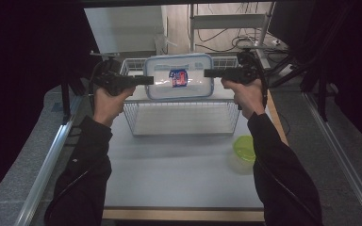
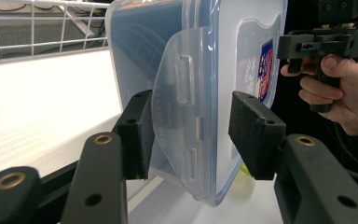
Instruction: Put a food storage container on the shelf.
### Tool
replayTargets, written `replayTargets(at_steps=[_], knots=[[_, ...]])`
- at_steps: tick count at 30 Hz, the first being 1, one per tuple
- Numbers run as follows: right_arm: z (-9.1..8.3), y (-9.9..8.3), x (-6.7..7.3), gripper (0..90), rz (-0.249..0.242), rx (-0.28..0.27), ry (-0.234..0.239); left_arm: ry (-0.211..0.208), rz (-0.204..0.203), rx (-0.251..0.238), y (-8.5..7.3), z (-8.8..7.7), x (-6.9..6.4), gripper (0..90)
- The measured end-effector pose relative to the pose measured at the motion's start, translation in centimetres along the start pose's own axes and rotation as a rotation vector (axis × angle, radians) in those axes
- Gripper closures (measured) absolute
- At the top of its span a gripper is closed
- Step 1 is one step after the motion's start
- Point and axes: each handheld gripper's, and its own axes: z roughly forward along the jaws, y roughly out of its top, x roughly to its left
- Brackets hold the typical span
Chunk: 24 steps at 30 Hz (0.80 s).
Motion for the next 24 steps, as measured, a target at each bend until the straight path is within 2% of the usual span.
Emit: replayTargets(at_steps=[8, 13, 17, 24], knots=[[0.14, -0.12, -0.81, 52.6, 0.036, 0.007, 0.014, 0.001, -0.016, 0.001, 0.00, 0.39, 0.32, 50.7], [0.07, -0.18, -0.99, 53.3, 0.051, 0.002, 0.025, 0.023, 0.004, -0.016, -0.14, 0.67, 0.17, 48.1], [0.16, -0.26, -0.99, 52.7, 0.044, -0.006, 0.018, 0.039, 0.016, -0.012, -0.07, 0.75, -0.01, 46.5], [0.43, -0.33, -0.78, 50.9, 0.018, -0.015, -0.004, 0.037, 0.018, -0.025, -0.24, 0.85, 0.20, 45.4]])
